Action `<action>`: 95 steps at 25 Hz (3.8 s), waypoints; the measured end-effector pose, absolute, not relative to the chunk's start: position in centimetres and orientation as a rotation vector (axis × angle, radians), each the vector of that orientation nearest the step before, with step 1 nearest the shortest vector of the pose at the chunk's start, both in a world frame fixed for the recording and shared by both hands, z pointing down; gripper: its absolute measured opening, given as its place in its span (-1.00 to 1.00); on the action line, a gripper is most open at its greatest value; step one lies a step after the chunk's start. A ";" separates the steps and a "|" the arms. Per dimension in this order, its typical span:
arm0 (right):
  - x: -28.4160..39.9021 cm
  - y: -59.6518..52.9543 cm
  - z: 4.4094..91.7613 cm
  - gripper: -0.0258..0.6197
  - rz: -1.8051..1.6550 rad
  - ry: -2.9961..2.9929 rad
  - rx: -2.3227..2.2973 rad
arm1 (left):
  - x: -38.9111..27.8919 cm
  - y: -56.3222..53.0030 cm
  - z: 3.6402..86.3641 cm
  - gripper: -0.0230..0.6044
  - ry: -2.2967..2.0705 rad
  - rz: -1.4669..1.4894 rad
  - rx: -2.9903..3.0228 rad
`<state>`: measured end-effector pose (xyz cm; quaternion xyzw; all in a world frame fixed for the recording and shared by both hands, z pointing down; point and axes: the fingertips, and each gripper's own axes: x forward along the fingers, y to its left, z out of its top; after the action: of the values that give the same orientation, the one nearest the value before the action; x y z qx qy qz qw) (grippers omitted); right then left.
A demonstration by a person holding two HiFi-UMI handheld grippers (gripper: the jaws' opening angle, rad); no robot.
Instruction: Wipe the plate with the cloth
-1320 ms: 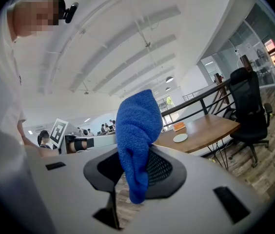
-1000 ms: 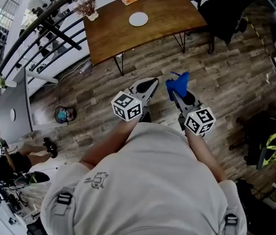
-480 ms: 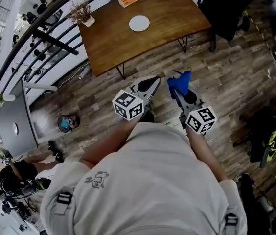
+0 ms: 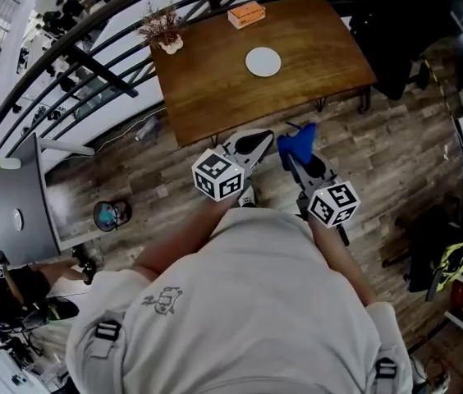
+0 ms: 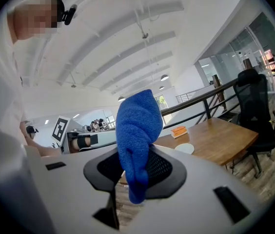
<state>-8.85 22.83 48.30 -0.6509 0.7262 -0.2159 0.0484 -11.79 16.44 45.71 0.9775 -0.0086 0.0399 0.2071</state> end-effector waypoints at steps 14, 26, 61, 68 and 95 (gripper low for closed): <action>-10.6 14.1 47.2 -0.61 -0.629 2.306 -1.898 | -14.7 9.2 45.1 -0.91 -0.120 0.076 2.718; -4.9 6.3 47.6 -0.61 -0.626 2.356 -1.792 | -10.5 2.0 45.5 -0.91 -0.246 0.081 2.715; 15.5 -14.3 58.1 -0.61 -1.047 2.612 -1.526 | 6.2 -17.9 59.1 -0.91 -0.672 0.332 2.282; 15.7 -16.0 64.7 -0.61 -1.223 2.599 -1.583 | 5.6 -19.2 66.2 -0.90 -0.638 0.448 2.144; 17.3 -15.7 81.5 -0.61 -1.660 2.487 -1.697 | 5.2 -20.5 81.4 -0.47 -0.663 0.632 1.888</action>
<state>17.30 -15.71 81.47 -0.4882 0.7155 -0.4774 -0.1478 5.16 -20.50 81.43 0.7802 -0.2738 0.2611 0.4982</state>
